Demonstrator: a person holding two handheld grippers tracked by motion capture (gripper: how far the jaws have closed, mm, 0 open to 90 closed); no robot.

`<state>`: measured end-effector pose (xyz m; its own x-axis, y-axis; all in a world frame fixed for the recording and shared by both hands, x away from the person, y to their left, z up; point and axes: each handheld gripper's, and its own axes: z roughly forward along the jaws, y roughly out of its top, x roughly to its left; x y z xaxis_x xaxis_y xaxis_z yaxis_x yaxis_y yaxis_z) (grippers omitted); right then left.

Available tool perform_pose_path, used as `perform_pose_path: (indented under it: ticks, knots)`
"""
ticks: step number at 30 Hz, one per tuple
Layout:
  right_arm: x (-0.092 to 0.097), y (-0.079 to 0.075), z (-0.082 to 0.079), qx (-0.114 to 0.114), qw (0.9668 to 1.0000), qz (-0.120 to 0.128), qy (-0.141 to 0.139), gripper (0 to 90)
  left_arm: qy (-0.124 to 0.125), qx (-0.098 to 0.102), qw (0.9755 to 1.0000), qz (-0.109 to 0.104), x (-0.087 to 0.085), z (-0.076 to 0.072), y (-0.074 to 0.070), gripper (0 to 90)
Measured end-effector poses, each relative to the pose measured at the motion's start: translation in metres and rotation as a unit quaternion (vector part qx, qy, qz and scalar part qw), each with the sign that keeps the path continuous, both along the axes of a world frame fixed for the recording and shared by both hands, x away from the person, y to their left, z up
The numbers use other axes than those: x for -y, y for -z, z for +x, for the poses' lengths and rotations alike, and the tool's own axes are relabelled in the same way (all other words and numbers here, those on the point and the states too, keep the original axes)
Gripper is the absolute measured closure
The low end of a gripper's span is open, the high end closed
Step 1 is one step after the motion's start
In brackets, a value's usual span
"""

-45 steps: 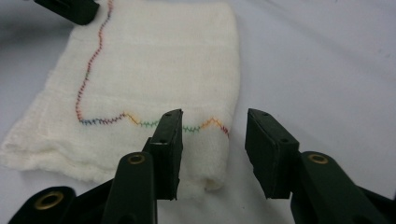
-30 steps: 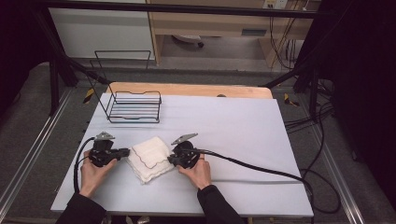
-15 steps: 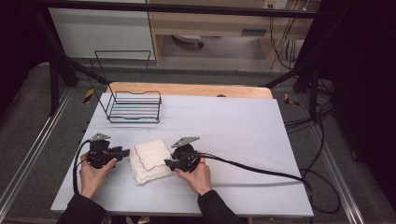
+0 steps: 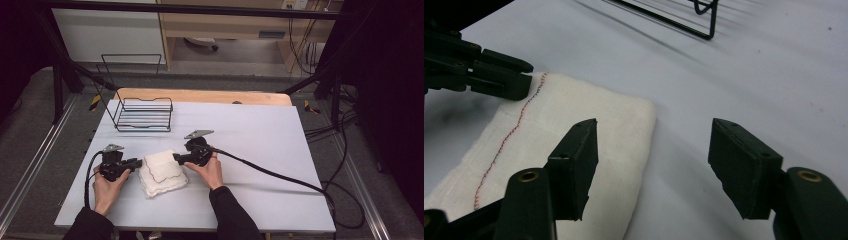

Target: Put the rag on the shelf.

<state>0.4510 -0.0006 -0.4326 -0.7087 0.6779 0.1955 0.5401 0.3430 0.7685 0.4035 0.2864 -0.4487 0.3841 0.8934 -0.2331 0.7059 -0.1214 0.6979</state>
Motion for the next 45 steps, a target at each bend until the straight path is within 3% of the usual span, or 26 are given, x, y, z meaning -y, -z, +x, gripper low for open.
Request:
perform_pose_path:
  ticks: [4, 10, 21, 29, 38, 43, 45]
  knots:
    - [-0.010, 0.002, 0.013, -0.004, 1.0000, -0.003, -0.005, 35.8, 0.001, 0.004, 1.0000, 0.003, 0.003, 0.000, 0.001, 74.3]
    - [-0.020, 0.007, 0.027, -0.009, 0.9998, -0.016, -0.008, 48.4, 0.004, 0.003, 1.0000, 0.005, 0.005, 0.001, 0.001, 78.5]
    - [-0.035, 0.015, 0.032, -0.038, 0.9981, -0.031, -0.037, 67.1, 0.010, 0.004, 0.9999, 0.011, 0.006, 0.001, 0.001, 79.9]
    - [-0.035, 0.017, 0.034, -0.060, 0.9971, -0.022, -0.043, 76.9, 0.016, 0.004, 0.9998, 0.009, 0.005, 0.002, 0.001, 80.0]
    - [-0.035, 0.013, 0.030, -0.044, 0.9980, -0.021, -0.040, 82.4, 0.020, 0.003, 0.9998, 0.000, 0.001, 0.002, -0.001, 83.0]
    - [-0.032, 0.000, 0.023, -0.016, 0.9991, -0.014, -0.038, 82.6, 0.024, 0.030, 0.9991, -0.017, -0.001, -0.002, -0.010, 83.3]
    - [-0.030, -0.008, 0.019, -0.008, 0.9992, -0.011, -0.039, 82.6, 0.028, 0.050, 0.9981, -0.023, -0.002, -0.006, -0.017, 83.3]
